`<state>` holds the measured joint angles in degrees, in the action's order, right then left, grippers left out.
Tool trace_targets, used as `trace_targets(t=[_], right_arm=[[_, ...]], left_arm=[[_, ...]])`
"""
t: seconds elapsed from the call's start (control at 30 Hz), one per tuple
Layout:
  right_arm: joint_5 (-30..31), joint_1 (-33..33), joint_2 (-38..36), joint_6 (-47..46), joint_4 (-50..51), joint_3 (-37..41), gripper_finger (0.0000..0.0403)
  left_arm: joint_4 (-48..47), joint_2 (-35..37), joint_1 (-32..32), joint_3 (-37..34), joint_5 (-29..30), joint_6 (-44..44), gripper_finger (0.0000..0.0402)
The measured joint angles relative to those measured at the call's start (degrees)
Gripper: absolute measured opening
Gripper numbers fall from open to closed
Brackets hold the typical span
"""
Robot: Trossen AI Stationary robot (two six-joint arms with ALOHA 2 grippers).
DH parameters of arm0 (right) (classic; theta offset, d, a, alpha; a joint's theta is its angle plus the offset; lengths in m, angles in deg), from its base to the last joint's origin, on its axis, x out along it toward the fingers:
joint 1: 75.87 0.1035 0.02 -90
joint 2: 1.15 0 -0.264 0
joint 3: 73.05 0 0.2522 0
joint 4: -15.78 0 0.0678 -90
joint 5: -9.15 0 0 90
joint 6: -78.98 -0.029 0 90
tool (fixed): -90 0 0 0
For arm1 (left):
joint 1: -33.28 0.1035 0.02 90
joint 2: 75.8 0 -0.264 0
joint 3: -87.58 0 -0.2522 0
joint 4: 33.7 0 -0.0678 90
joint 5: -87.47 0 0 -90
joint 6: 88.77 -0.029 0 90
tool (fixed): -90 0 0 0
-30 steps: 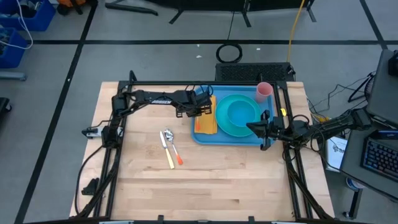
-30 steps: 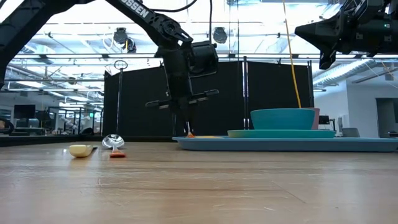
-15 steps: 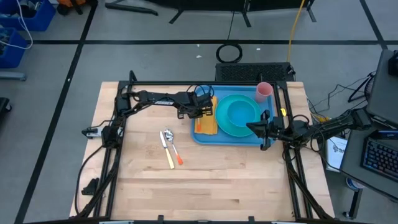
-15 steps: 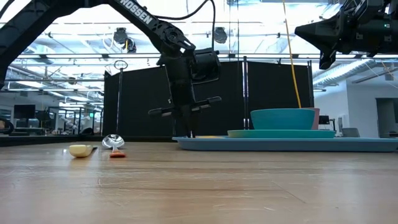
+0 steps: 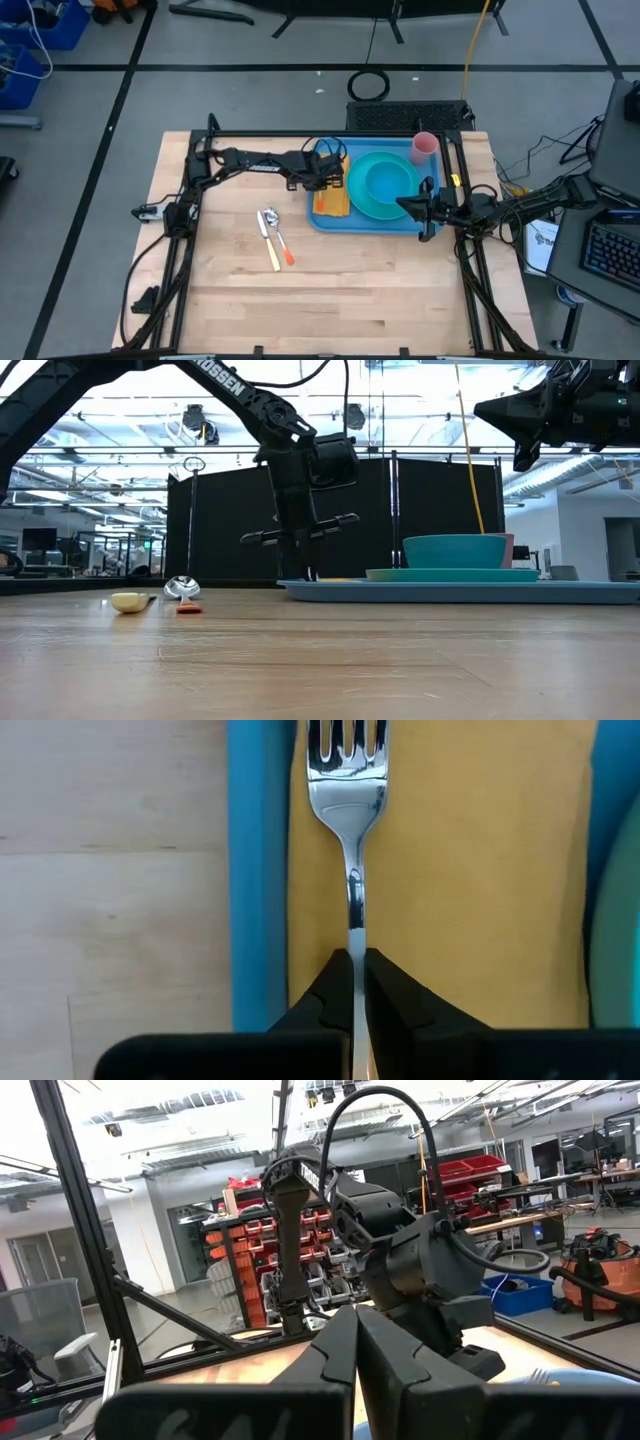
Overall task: Set up tray
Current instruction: Put the silver fork onto the blue tray
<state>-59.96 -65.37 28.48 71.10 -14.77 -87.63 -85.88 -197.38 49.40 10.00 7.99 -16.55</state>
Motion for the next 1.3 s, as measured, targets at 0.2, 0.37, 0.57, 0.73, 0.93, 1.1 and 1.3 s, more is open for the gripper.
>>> trace_targets(t=[0.2, 0.37, 0.57, 0.73, 0.93, 1.1, 1.3], right_arm=[[0.0, -0.01, 0.0, 0.0, 0.0, 0.01, 0.0], [0.0, 0.01, 0.0, 0.0, 0.0, 0.0, 0.0], [0.0, -0.01, 0.0, -0.01, 0.0, 0.02, 0.0], [0.0, 0.01, 0.02, 0.0, 0.0, 0.0, 0.0], [0.0, 0.0, 0.02, -0.01, 0.0, 0.0, 0.0], [0.0, -0.01, 0.02, 0.0, 0.0, 0.02, 0.0], [0.0, 0.01, 0.02, 0.0, 0.0, 0.02, 0.0]], left_arm=[[0.0, 0.0, -0.43, 0.0, -0.84, -0.15, 0.0009], [0.0, 0.0, -0.28, 0.0, -2.01, -0.3, 0.0009], [-0.1, -0.07, 0.05, -0.02, -3.05, -0.01, 0.0038], [-0.39, -0.07, 0.03, -0.04, -2.86, 1.38, 0.0031], [-0.32, -0.07, -0.04, -0.04, -2.78, 1.53, 0.0022], [0.78, -0.07, -0.18, -0.04, -2.38, 1.58, 0.0056], [2.69, -0.07, -0.9, -0.04, -2.13, 1.56, 0.0102]])
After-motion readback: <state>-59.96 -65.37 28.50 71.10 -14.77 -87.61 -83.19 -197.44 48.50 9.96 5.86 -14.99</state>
